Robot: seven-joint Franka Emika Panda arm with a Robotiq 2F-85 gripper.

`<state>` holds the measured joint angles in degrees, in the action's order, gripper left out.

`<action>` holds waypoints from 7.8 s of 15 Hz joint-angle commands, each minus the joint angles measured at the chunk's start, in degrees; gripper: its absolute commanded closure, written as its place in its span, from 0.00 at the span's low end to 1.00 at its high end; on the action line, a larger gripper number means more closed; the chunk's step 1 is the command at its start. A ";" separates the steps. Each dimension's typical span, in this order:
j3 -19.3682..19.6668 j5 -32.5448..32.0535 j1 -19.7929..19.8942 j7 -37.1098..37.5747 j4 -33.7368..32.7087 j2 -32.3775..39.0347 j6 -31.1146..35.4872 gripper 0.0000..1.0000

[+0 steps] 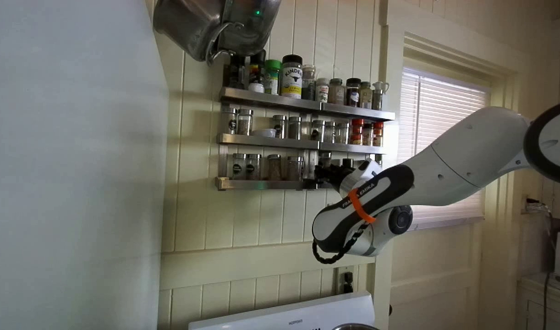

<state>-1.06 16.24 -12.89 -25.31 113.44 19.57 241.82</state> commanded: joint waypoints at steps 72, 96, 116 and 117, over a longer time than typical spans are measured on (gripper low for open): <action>48.84 32.74 -54.69 -8.97 18.75 4.30 0.92 0.77; 50.72 38.79 -59.18 -3.60 29.88 -6.27 0.79 0.77; 30.85 37.73 -49.10 8.33 44.12 -26.81 -19.97 0.77; 31.30 36.83 -49.08 8.18 44.09 -26.94 -21.92 0.77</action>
<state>28.98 54.81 -61.82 -17.05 157.53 -5.65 225.82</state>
